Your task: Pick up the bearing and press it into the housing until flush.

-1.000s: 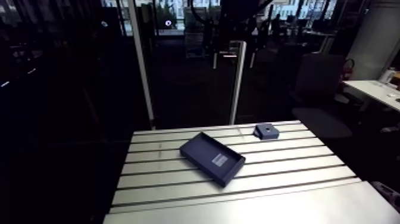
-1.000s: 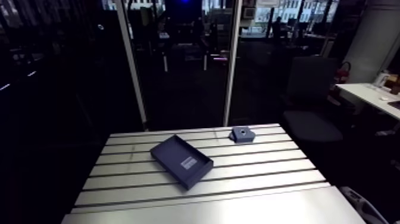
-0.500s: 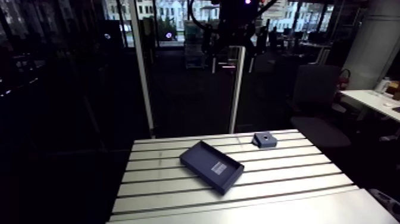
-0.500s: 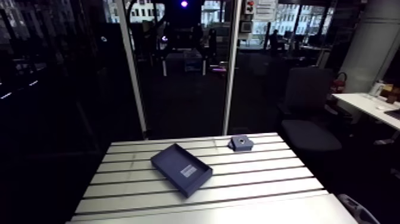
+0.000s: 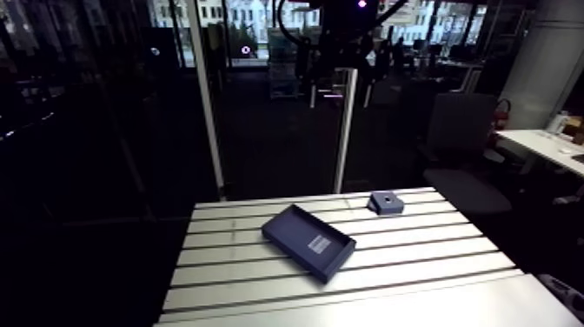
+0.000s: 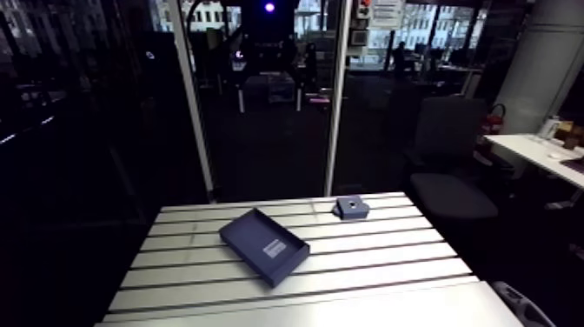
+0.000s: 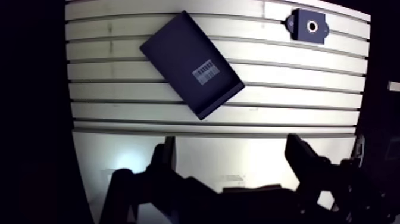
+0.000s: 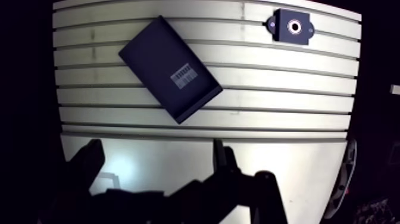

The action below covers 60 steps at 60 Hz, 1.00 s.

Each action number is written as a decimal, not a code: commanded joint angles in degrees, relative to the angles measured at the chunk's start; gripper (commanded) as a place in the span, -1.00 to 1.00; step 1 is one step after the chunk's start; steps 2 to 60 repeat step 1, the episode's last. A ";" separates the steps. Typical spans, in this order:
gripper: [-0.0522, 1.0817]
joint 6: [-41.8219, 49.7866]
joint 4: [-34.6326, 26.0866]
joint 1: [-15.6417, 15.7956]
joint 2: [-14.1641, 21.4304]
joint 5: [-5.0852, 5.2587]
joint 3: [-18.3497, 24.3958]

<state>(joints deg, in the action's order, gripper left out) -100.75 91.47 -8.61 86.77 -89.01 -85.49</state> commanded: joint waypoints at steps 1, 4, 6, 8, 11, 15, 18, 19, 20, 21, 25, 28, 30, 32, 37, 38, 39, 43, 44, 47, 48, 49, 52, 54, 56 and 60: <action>-0.90 0.07 0.07 0.07 -0.40 0.11 -0.07; -0.90 0.07 0.07 0.07 -0.40 0.11 -0.07; -0.90 0.07 0.07 0.07 -0.40 0.11 -0.07; -0.90 0.07 0.07 0.07 -0.40 0.11 -0.07; -0.90 0.07 0.07 0.07 -0.40 0.11 -0.07; -0.90 0.07 0.07 0.07 -0.40 0.11 -0.07; -0.90 0.07 0.07 0.07 -0.40 0.11 -0.07; -0.90 0.07 0.07 0.07 -0.40 0.11 -0.07; -0.90 0.07 0.07 0.07 -0.40 0.11 -0.07; -0.90 0.07 0.07 0.07 -0.40 0.11 -0.07; -0.90 0.07 0.07 0.07 -0.40 0.11 -0.07; -0.90 0.07 0.07 0.07 -0.40 0.11 -0.07; -0.90 0.07 0.07 0.07 -0.40 0.11 -0.07; -0.90 0.07 0.07 0.07 -0.40 0.11 -0.07; -0.90 0.07 0.07 0.07 -0.40 0.11 -0.07; -0.90 0.07 0.07 0.07 -0.40 0.11 -0.07; -0.90 0.07 0.07 0.07 -0.40 0.11 -0.07; -0.90 0.07 0.07 0.07 -0.40 0.11 -0.07; -0.90 0.07 0.07 0.07 -0.40 0.11 -0.07; -0.90 0.07 0.07 0.07 -0.40 0.11 -0.07; -0.90 0.07 0.07 0.07 -0.40 0.11 -0.07; -0.90 0.07 0.07 0.07 -0.40 0.11 -0.07; -0.90 0.07 0.07 0.07 -0.40 0.11 -0.07; -0.90 0.07 0.07 0.07 -0.40 0.11 -0.07; -0.90 0.07 0.07 0.07 -0.40 0.11 -0.07; -0.90 0.07 0.07 0.07 -0.40 0.11 -0.07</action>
